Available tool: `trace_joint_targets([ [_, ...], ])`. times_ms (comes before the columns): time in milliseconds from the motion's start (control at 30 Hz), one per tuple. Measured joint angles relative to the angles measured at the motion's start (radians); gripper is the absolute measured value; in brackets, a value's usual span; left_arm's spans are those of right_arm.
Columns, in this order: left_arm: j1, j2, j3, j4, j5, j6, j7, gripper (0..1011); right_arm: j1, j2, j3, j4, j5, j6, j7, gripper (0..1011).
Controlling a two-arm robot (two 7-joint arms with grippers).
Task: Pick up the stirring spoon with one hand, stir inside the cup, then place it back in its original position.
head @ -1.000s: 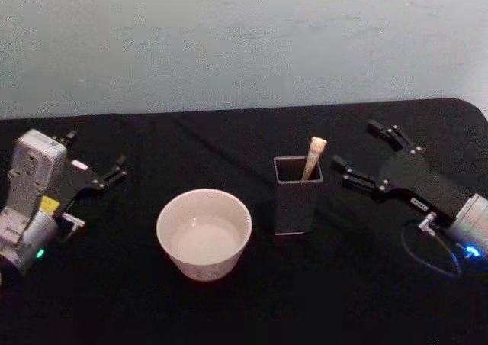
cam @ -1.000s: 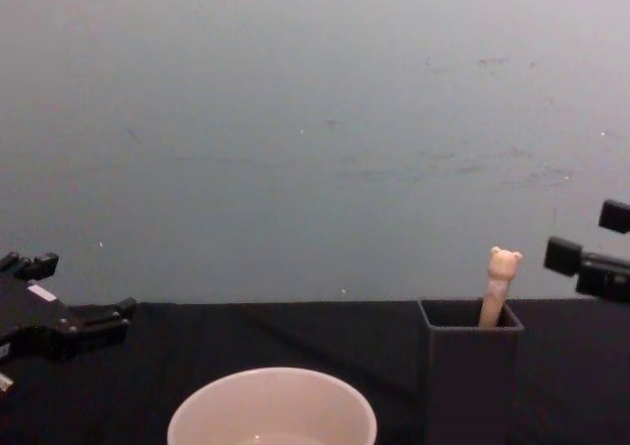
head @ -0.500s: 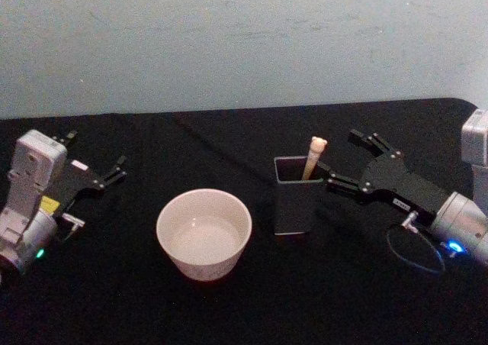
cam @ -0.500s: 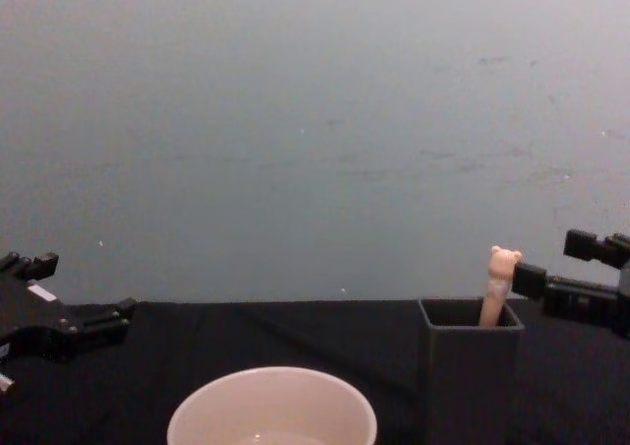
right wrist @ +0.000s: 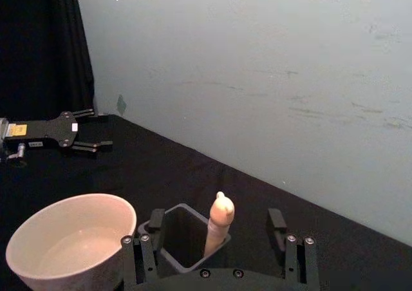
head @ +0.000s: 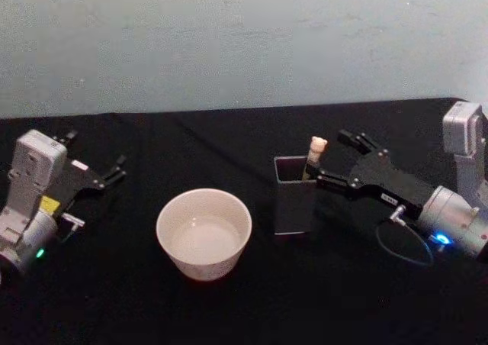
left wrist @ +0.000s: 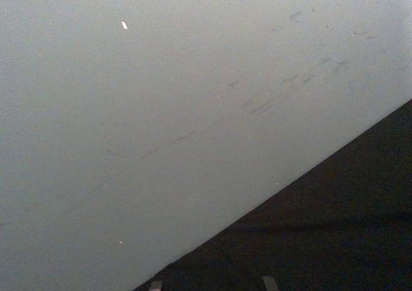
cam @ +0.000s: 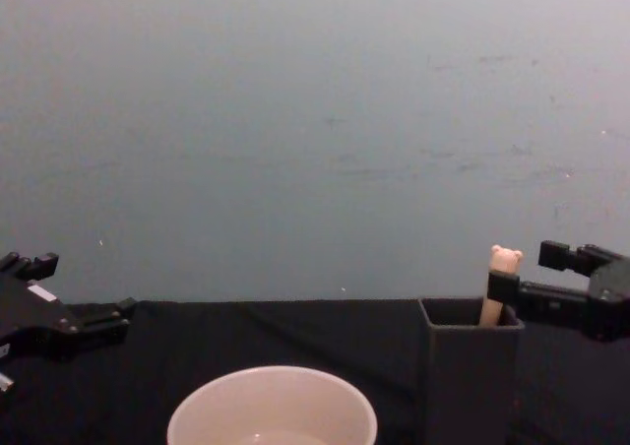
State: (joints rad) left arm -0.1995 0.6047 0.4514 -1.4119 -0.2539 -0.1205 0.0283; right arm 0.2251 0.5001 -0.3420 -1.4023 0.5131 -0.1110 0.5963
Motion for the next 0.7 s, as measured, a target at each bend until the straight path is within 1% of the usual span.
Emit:
trace_joint_targets([
  [400,0.0,0.0,0.0,0.0,0.0,0.0,0.0,1001,0.045,-0.014,-0.015,0.044,0.004,0.021,0.001,1002],
  [700,0.0,0.0,0.0,0.0,0.0,0.0,0.0,1001,0.06,-0.019,-0.026,0.062,0.007,0.028,0.004,1002],
])
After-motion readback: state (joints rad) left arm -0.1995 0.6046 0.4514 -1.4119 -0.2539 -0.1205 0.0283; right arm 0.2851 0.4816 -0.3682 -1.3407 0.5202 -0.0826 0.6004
